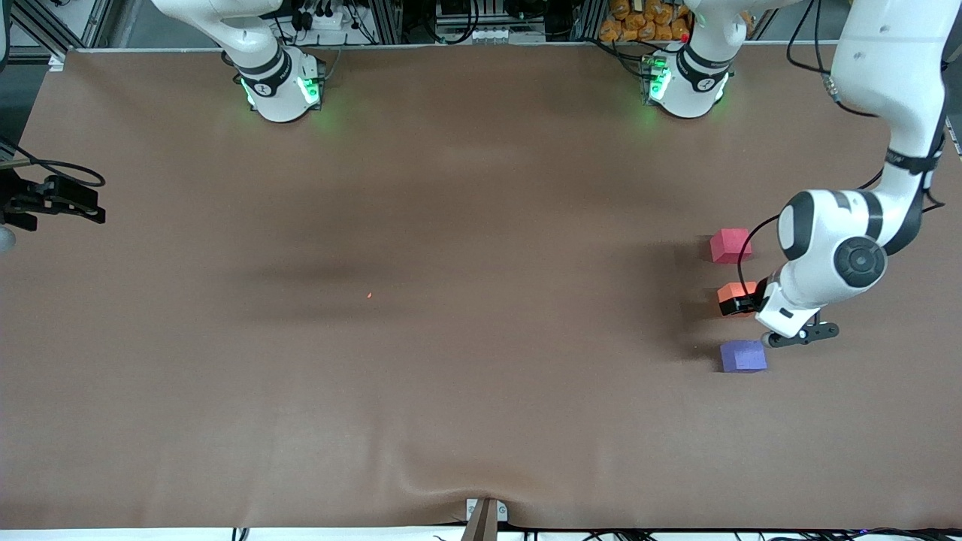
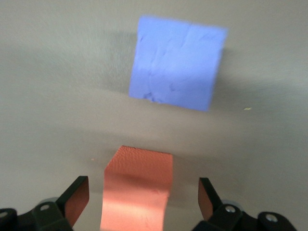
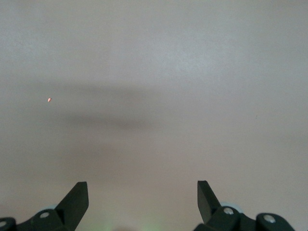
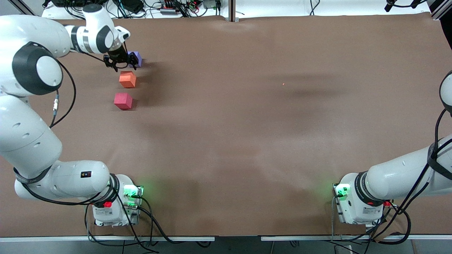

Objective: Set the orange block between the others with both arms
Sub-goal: 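Open the left gripper and lift it away from the cubes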

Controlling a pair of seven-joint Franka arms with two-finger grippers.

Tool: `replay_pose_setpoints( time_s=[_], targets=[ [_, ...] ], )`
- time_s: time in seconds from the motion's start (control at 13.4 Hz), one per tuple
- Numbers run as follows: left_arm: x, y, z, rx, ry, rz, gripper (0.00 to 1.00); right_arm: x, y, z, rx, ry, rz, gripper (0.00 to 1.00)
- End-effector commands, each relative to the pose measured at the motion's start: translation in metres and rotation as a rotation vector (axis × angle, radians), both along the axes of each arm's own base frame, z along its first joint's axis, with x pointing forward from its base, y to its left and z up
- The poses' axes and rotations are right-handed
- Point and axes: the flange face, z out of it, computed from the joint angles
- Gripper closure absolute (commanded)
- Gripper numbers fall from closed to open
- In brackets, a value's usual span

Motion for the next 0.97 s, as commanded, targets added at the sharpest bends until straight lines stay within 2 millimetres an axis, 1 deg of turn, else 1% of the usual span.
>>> replay_pose_setpoints(
  time_s=[0.0,0.15,0.22,0.52,0.67,0.75,0.9],
  targets=[
    [-0.008,-0.010,0.075,0.002,-0.055,-0.023,0.00,-0.004,0.000,0.007,-0.010,-0.004,-0.006,0.00],
    [-0.013,-0.025,0.126,0.000,-0.110,-0.036,0.00,-0.004,0.001,0.007,-0.010,-0.004,-0.005,0.00],
    [-0.017,-0.037,0.149,0.004,-0.110,-0.052,0.00,-0.004,0.001,0.007,-0.010,-0.004,-0.005,0.00],
    [-0.033,-0.083,0.248,0.018,-0.012,-0.123,0.00,-0.004,0.001,0.007,-0.010,-0.004,-0.005,0.00],
    [-0.044,-0.096,0.295,0.012,0.037,-0.135,0.00,-0.004,-0.002,0.007,-0.013,-0.004,-0.009,0.00],
    [-0.048,-0.098,0.316,-0.001,0.036,-0.135,0.00,-0.004,-0.002,0.007,-0.012,-0.004,-0.009,0.00],
    [-0.060,-0.099,0.350,-0.028,0.019,-0.160,0.00,-0.004,0.001,0.007,-0.010,-0.004,-0.005,0.00]
  ],
)
